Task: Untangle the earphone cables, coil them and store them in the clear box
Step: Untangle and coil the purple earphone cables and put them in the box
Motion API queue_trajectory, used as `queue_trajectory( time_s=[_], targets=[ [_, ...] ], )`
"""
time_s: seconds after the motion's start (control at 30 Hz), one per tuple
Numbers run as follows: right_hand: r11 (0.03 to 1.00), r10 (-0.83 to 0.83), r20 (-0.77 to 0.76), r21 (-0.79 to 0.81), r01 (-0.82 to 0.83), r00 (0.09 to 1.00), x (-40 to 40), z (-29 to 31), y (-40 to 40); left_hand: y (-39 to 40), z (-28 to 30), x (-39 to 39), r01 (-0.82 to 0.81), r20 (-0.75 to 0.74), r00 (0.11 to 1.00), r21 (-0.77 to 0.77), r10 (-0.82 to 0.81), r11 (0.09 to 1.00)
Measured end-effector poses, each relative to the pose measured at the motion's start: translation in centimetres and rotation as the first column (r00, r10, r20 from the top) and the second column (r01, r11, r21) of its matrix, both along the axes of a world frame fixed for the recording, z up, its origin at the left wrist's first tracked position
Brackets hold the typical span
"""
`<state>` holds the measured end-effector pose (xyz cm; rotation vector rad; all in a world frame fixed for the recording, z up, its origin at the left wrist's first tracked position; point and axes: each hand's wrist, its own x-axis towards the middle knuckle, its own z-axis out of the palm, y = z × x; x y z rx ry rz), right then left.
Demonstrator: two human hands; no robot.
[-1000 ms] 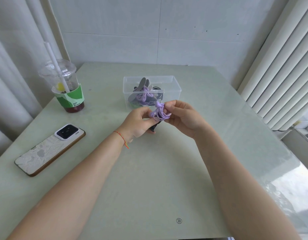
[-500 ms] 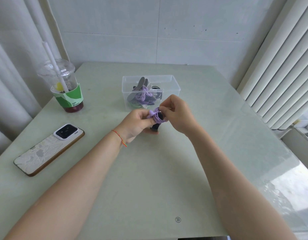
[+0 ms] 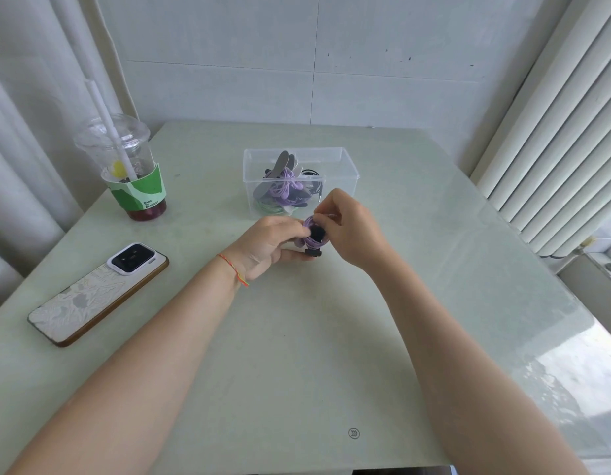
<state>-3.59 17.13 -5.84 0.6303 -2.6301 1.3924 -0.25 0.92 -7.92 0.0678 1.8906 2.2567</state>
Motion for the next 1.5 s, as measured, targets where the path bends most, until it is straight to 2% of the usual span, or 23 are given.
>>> queue_trajectory(
  time_s=[0.1,0.23,0.3,0.43,0.63,0.8,1.2,1.5],
  targets=[
    [0.999,0.020,0.032,-0.027,-0.019,0.999,0.0,0.0,0.0,0.2,-0.2,0.3,0.021,-0.056,0.998,-0.128,-0.029,0.992],
    [0.997,0.035,0.055,-0.065,-0.032,0.998,-0.1,0.2,0.1,0.2,-0.6,0.0,-0.011,-0.054,0.999,-0.116,0.005,0.993],
    [0.998,0.039,0.047,-0.043,-0.037,0.998,-0.1,0.1,0.1,-0.1,-0.5,0.0,0.025,-0.047,0.998,-0.131,-0.032,0.991],
    [0.997,0.074,0.099,-0.028,-0.072,0.992,0.1,0.2,-0.1,-0.1,0.4,0.7,0.139,-0.130,0.977,-0.216,-0.170,0.966],
    [0.996,0.084,0.091,-0.033,-0.081,0.992,0.3,0.4,0.0,-0.2,0.6,0.8,0.139,-0.140,0.973,-0.273,-0.183,0.952],
    [0.999,0.046,0.065,0.009,-0.047,0.997,0.1,0.3,-0.2,0.1,0.3,0.6,0.089,-0.141,0.982,-0.256,-0.129,0.962],
    [0.999,0.016,0.029,-0.050,-0.014,0.999,0.6,0.6,-0.3,0.1,0.0,0.5,0.040,-0.102,0.993,-0.207,-0.062,0.977],
    [1.000,0.009,-0.065,0.014,-0.008,0.998,0.8,0.9,-0.3,0.3,0.6,0.8,-0.017,-0.061,0.998,-0.171,0.007,0.985]
  ],
)
